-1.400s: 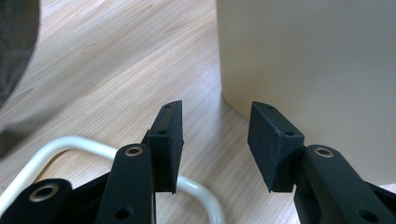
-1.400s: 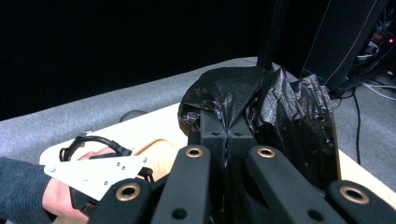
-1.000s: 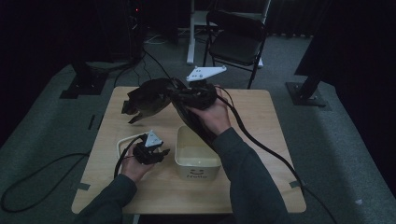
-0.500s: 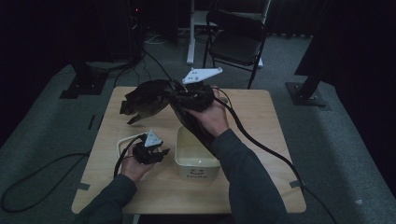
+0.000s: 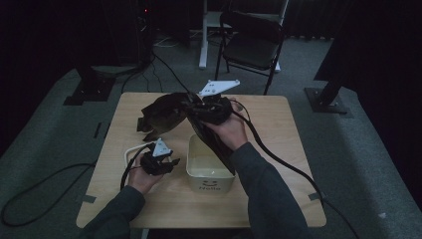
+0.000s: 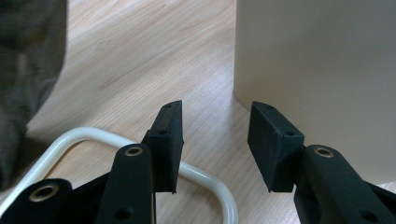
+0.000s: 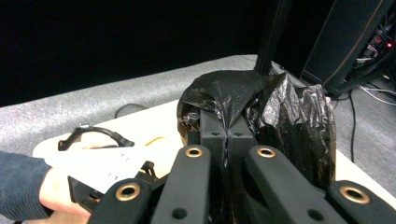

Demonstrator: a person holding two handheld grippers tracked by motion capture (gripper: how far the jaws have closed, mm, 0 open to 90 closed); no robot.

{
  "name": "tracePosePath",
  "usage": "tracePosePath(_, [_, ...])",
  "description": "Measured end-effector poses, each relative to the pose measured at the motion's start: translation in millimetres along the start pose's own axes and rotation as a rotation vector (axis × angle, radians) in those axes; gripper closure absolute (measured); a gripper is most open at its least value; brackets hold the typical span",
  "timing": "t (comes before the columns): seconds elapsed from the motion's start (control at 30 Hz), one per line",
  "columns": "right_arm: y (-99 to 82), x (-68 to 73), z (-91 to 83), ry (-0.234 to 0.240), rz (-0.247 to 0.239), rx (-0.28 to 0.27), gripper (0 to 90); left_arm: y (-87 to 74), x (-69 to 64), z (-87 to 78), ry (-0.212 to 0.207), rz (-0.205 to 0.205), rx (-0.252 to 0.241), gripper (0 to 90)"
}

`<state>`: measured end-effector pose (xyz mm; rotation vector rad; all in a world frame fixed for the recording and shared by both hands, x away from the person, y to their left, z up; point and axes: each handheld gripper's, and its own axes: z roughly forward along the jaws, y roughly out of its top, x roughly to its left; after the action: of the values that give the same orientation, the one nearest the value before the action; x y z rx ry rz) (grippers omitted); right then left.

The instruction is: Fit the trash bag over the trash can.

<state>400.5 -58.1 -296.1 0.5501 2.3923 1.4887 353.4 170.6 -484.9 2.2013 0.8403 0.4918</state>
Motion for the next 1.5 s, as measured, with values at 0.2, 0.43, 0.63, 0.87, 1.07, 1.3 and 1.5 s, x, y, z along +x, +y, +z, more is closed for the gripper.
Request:
tracePosePath(0.2, [-8.5,2.9,-4.4,0.013,0.005,-0.013,89.5,-0.1,0.1,-0.6,0.002,0.001,0.000,55.9])
tracePosePath(0.43, [-23.4,-1.5,-5.7,-0.006,0.003,0.013,89.5,-0.8,0.6,-1.5,0.003,-0.003,-0.002,55.9])
tracePosePath(0.63, [-39.8,-3.3,-10.7,-0.005,0.014,0.021,89.4,-1.2,1.1,-2.3,0.005,-0.007,0.000,55.8])
tracePosePath(0.87, [-65.7,-5.5,-17.7,-0.005,0.036,0.041,89.3,-1.6,2.1,-3.6,0.004,-0.014,-0.005,55.8])
tracePosePath(1.07, [-80.9,-4.7,-21.9,-0.007,0.040,0.057,89.0,-2.1,3.9,-5.1,0.001,-0.031,-0.020,55.5])
tracePosePath(1.3, [-97.1,-1.6,-25.4,-0.002,0.043,0.070,88.8,-2.3,6.7,-9.2,0.001,-0.049,-0.034,55.4])
tracePosePath(1.5, [-110.6,-1.3,-28.4,-0.004,0.060,0.076,88.8,-1.4,8.3,-13.5,0.009,-0.055,-0.050,55.4])
